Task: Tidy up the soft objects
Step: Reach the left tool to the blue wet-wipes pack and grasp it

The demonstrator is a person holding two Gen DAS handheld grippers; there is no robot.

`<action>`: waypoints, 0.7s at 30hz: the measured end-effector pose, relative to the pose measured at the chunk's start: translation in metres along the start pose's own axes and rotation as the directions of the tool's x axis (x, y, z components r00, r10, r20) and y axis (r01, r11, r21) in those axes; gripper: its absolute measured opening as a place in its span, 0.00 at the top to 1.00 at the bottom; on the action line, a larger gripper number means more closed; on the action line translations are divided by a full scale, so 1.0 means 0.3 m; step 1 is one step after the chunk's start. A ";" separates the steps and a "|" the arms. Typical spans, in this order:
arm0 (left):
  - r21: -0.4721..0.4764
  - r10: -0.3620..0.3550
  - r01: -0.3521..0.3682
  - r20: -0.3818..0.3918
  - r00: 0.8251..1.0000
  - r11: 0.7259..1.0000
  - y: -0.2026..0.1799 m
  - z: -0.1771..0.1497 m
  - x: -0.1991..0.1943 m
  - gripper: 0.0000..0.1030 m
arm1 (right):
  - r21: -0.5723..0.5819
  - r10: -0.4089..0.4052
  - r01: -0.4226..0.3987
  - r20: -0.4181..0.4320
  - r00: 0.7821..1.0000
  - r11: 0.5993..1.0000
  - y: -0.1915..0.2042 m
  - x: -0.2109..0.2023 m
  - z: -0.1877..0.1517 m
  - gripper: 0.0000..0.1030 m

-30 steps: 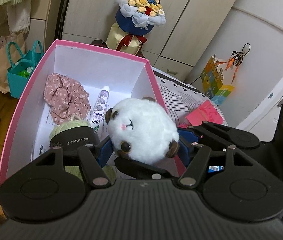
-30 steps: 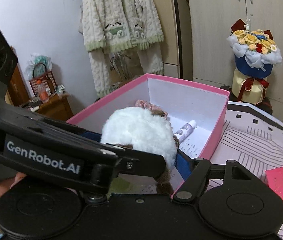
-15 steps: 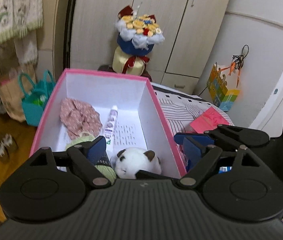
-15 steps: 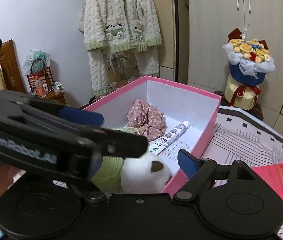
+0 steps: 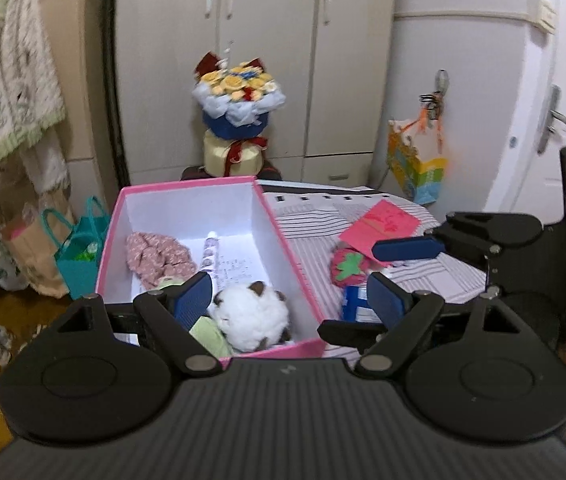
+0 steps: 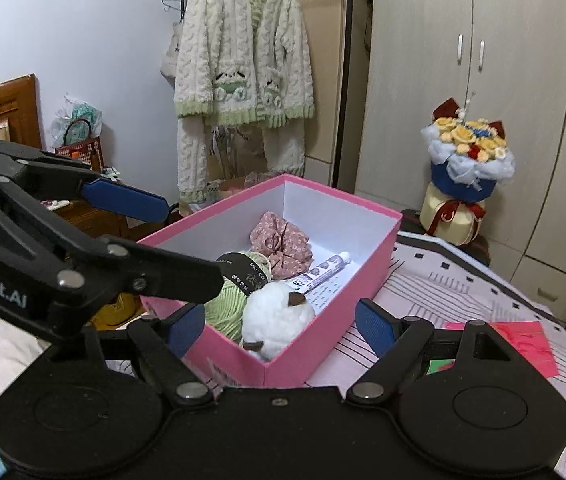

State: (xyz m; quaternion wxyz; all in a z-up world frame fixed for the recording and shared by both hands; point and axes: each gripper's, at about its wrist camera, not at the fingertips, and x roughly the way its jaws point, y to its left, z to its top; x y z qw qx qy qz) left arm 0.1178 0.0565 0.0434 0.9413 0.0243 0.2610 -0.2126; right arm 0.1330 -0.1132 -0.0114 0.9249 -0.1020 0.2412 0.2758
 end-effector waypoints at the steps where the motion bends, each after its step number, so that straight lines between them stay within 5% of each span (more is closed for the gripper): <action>1: 0.011 -0.013 0.013 0.003 1.000 1.000 -0.016 -0.001 -0.013 0.18 | -0.001 0.000 0.000 0.003 1.000 1.000 -0.001 -0.018 -0.005 0.17; 13: 0.062 -0.151 0.153 -0.041 0.988 0.986 -0.208 -0.021 0.029 0.19 | 0.078 -0.027 0.023 0.048 0.998 0.997 -0.137 -0.249 -0.195 0.17; 21: 0.069 -0.214 0.223 -0.121 0.969 0.972 -0.329 -0.053 0.218 0.20 | 0.182 -0.073 0.071 0.005 0.997 0.981 -0.269 -0.201 -0.366 0.17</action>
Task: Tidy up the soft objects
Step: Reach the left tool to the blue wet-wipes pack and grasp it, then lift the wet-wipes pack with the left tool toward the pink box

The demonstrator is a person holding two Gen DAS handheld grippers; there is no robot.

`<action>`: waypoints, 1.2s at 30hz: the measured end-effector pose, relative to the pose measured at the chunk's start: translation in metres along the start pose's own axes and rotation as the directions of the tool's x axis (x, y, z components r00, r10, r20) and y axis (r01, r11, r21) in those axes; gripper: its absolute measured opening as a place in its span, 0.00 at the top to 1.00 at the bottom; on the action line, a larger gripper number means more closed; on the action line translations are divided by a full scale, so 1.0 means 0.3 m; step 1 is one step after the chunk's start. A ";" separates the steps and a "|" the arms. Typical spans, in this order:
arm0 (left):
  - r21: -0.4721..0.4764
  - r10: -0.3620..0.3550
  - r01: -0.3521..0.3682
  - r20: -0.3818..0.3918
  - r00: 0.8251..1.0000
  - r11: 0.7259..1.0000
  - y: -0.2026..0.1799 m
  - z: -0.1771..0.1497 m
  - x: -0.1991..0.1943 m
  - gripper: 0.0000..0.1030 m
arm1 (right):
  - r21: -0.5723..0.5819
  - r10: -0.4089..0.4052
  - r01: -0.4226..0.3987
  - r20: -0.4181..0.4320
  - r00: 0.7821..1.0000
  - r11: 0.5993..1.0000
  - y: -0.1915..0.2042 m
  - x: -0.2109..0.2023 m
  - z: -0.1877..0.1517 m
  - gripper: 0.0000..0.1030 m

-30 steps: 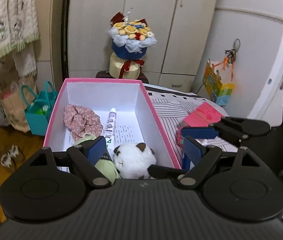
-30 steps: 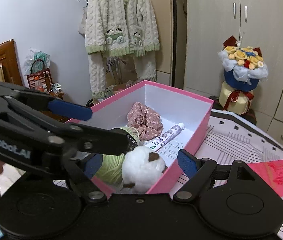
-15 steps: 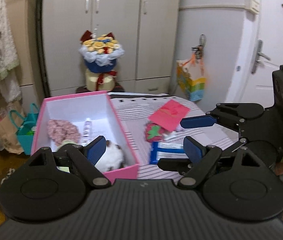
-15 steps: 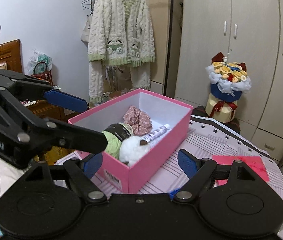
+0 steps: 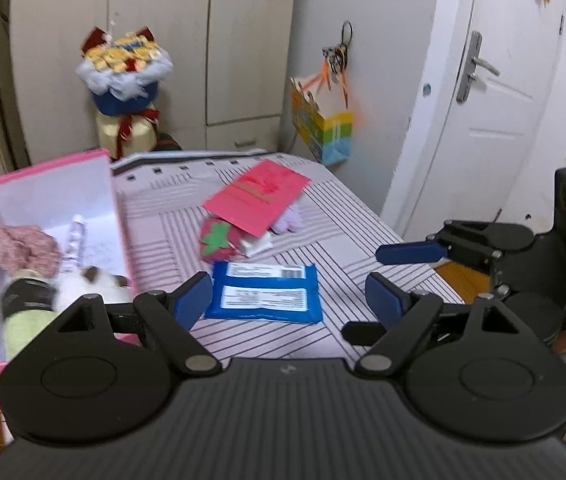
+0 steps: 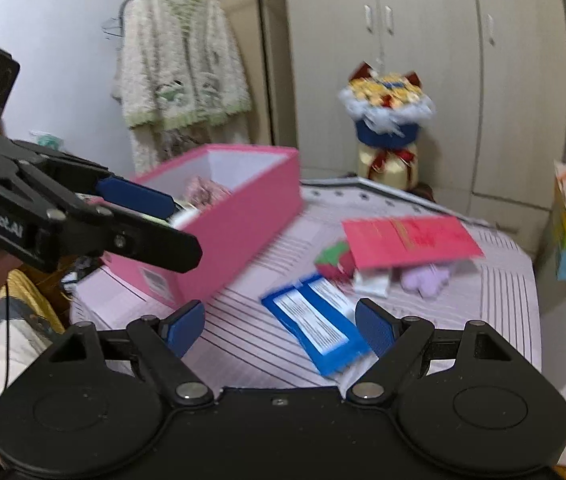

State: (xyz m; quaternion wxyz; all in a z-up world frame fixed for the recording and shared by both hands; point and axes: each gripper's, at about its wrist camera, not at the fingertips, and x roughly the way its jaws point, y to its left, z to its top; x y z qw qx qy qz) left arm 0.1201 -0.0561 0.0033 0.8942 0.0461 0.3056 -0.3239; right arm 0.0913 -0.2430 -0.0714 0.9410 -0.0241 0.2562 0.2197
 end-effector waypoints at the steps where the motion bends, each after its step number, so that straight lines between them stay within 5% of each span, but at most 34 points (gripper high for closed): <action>1: -0.005 -0.003 0.003 -0.012 1.000 1.000 -0.003 -0.002 0.028 0.20 | 0.006 -0.007 0.007 -0.008 1.000 1.000 -0.011 0.020 -0.015 0.17; 9: -0.059 0.042 -0.050 -0.120 0.992 0.997 0.014 -0.017 0.249 0.21 | 0.025 -0.043 0.044 -0.043 0.998 0.999 -0.066 0.165 -0.108 0.17; 18: -0.070 0.148 -0.155 -0.099 0.984 0.985 0.069 -0.016 0.423 0.22 | 0.033 -0.090 0.092 -0.050 0.995 0.995 -0.118 0.286 -0.142 0.17; 24: -0.105 0.271 -0.286 -0.138 0.953 0.953 0.106 -0.025 0.497 0.27 | 0.007 -0.176 0.177 -0.053 0.983 0.984 -0.134 0.314 -0.158 0.17; 30: -0.214 0.144 -0.185 -0.191 0.971 0.959 0.151 -0.056 0.524 0.27 | 0.035 -0.133 0.135 -0.048 0.990 0.990 -0.141 0.317 -0.167 0.20; 36: -0.269 0.135 -0.175 -0.161 0.978 0.947 0.162 -0.084 0.532 0.25 | 0.039 -0.123 0.125 -0.053 0.991 0.991 -0.119 0.352 -0.175 0.24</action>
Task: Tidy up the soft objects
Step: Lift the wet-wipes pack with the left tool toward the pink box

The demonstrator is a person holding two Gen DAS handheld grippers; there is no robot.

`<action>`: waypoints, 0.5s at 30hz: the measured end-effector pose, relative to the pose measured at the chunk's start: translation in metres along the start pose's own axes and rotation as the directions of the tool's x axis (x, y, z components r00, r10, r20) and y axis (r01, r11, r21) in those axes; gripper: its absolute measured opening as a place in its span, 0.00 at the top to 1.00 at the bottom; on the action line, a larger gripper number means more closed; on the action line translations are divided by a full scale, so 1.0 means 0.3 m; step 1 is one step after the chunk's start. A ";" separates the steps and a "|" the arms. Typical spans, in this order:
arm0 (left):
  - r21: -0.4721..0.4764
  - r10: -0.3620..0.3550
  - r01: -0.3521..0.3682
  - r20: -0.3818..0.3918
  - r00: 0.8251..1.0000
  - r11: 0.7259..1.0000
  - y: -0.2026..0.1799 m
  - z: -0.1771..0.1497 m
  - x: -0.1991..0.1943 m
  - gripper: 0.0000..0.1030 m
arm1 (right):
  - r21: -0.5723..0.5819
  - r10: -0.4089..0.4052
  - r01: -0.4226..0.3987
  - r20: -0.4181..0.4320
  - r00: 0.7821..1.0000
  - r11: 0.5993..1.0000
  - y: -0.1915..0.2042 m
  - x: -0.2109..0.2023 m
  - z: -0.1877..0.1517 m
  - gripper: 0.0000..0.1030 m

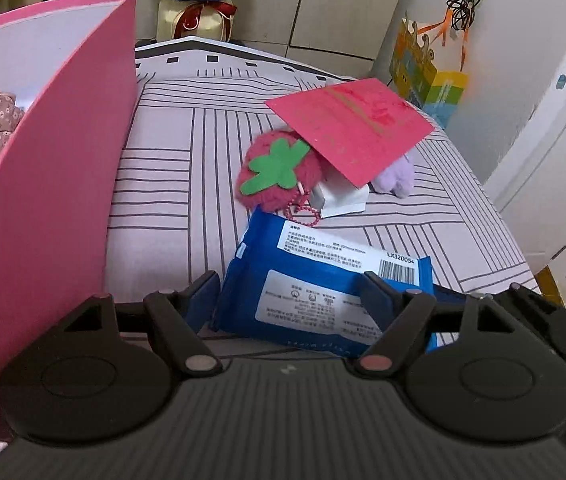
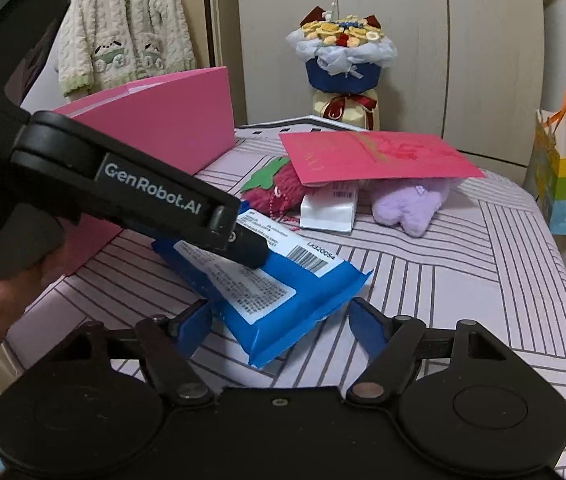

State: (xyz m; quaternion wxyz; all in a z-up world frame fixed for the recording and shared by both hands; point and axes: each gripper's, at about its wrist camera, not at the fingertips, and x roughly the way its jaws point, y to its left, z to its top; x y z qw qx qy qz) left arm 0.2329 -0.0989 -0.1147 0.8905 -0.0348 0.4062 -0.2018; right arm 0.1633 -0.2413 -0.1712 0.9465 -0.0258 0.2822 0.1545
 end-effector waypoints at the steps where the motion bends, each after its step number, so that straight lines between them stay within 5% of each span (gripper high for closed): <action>1: 0.005 -0.001 0.001 0.004 1.000 1.000 -0.004 0.000 0.004 0.26 | 0.007 -0.003 0.003 0.004 1.000 1.000 0.004 0.000 -0.001 0.24; 5: 0.032 -0.065 0.065 -0.002 0.998 0.997 -0.019 -0.014 -0.005 0.36 | 0.036 -0.007 0.006 0.023 1.000 0.999 0.013 -0.002 -0.001 0.35; 15: 0.083 -0.055 0.054 0.009 0.998 0.995 -0.069 -0.064 -0.052 0.37 | 0.043 -0.032 0.028 0.082 0.996 0.999 0.053 -0.010 -0.033 0.36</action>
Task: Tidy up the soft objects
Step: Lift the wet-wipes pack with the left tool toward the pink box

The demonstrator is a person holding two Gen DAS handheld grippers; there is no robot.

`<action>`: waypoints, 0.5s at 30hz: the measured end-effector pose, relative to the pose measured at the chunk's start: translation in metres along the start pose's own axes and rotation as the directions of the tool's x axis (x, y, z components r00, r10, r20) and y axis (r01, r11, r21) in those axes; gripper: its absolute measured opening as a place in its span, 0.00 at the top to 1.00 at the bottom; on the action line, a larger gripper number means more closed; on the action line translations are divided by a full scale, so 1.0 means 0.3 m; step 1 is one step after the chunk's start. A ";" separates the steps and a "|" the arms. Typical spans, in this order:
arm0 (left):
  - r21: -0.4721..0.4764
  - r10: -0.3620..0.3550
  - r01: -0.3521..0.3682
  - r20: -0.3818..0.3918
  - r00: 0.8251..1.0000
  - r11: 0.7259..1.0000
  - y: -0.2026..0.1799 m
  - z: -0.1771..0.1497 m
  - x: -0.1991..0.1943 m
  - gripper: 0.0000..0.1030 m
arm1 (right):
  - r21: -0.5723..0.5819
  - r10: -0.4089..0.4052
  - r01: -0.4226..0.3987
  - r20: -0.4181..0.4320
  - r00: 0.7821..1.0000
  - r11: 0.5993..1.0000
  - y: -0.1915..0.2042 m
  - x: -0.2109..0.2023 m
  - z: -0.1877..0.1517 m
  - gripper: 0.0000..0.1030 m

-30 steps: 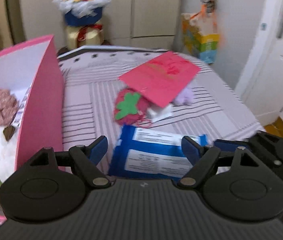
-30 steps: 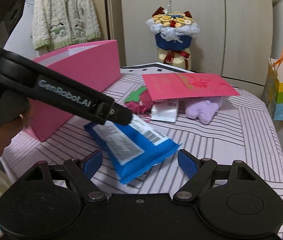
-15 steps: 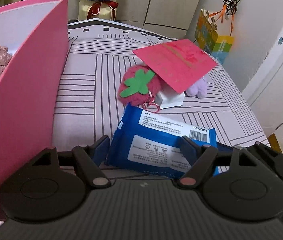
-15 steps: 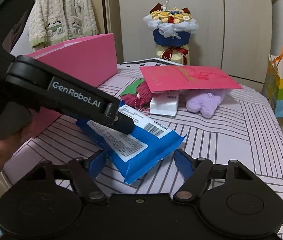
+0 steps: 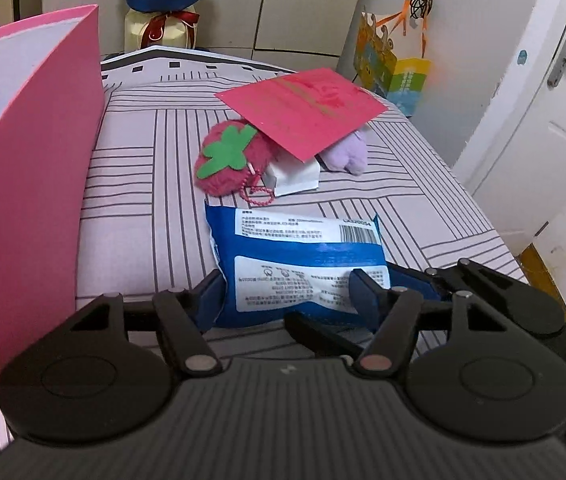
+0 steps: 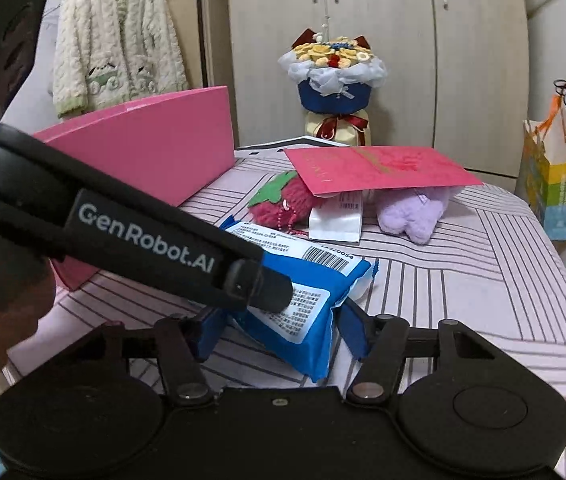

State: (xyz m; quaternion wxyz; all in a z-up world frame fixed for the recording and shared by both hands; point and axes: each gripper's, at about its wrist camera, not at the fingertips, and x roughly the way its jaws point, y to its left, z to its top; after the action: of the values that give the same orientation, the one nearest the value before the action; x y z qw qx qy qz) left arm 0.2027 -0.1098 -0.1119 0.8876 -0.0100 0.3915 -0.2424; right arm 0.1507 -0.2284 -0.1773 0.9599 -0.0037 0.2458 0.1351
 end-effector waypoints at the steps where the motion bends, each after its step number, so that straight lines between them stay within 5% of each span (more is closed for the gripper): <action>1: 0.004 0.003 -0.003 0.004 1.000 1.000 -0.004 -0.004 -0.004 0.37 | 0.011 -0.003 0.003 0.005 1.000 1.000 0.002 -0.004 -0.003 0.36; 6: 0.020 -0.016 0.016 0.001 1.000 1.000 -0.027 -0.035 -0.032 0.35 | 0.045 -0.006 0.006 0.014 1.000 0.999 0.017 -0.034 -0.017 0.25; 15: 0.007 -0.030 0.030 0.011 0.999 1.000 -0.037 -0.087 -0.104 0.34 | 0.029 -0.005 0.004 0.035 0.999 1.000 0.058 -0.102 -0.035 0.21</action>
State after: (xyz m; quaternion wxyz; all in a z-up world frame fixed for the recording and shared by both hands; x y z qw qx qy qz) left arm 0.1618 -0.1014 -0.1061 0.8860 -0.0141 0.3856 -0.2570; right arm 0.1155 -0.2202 -0.1710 0.9643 0.0119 0.2308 0.1294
